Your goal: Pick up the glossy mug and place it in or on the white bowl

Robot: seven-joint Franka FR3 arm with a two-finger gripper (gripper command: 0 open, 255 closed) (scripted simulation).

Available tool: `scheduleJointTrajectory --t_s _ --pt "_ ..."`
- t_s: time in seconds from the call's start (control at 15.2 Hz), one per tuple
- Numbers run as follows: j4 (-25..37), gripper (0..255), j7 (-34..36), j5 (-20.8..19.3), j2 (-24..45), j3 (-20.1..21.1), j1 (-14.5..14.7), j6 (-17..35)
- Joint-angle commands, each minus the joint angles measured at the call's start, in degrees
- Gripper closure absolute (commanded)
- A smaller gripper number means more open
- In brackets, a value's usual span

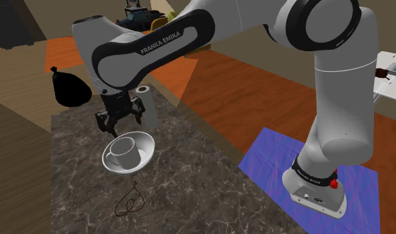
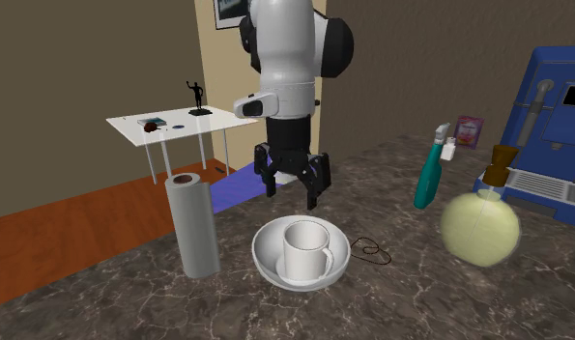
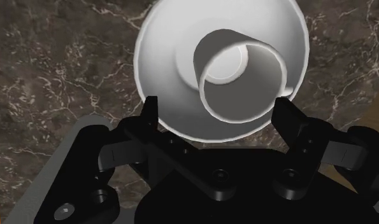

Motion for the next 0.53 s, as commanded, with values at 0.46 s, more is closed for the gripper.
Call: scheduleJointTrajectory --t_s 0.46 --pt "3.33 0 -0.39 0.58 -1.05 0.25 -0.03 -4.31"
